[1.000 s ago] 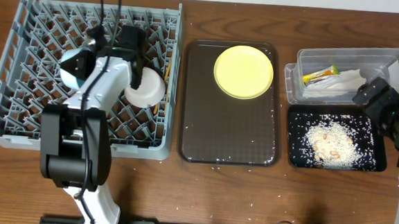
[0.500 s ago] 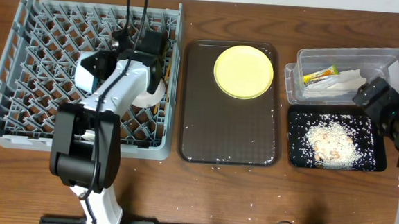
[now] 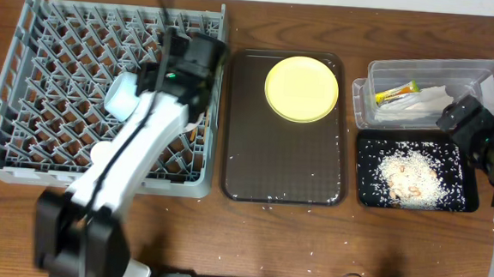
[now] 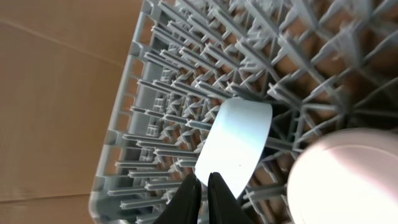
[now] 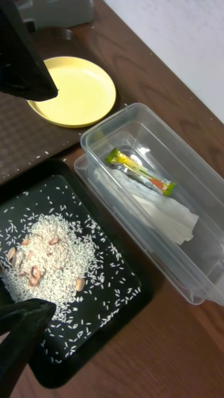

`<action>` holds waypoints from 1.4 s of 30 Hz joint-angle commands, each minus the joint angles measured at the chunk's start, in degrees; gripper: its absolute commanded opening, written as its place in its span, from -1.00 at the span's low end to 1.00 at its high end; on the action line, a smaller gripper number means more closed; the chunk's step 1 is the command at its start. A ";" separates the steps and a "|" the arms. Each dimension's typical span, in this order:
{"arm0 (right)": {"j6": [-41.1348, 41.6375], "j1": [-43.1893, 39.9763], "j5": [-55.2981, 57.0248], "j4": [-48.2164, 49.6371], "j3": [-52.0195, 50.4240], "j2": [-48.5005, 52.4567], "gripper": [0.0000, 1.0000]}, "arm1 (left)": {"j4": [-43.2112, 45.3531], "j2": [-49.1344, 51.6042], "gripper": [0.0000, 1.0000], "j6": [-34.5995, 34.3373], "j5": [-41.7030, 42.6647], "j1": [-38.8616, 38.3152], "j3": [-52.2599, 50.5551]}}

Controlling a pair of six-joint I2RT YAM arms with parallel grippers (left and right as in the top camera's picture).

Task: Sort waste into correct bins and load items into the dishwasher
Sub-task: 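Lift the blue bowl and carry it left into the rack, then lower the blue bowl upside down in the rack and release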

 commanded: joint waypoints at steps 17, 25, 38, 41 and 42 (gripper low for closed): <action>0.81 -0.35 -0.02 -0.11 -0.04 -0.04 0.99 | 5.07 5.44 -0.85 8.85 69.79 36.09 0.33; 0.81 -0.35 -0.02 -0.11 -0.07 -0.04 0.98 | -1.36 5.53 -0.85 9.03 75.10 32.96 0.33; 0.81 -0.35 -0.02 -0.11 -0.04 -0.04 0.98 | -3.56 0.28 -0.85 4.63 66.66 31.12 1.51; 0.81 -0.35 -0.02 -0.11 -0.07 -0.04 0.99 | -3.02 -2.27 -0.85 3.30 59.98 31.12 1.51; 0.81 -0.35 -0.02 -0.11 -0.07 -0.04 0.99 | -2.99 -2.38 -0.85 3.15 57.02 31.12 1.51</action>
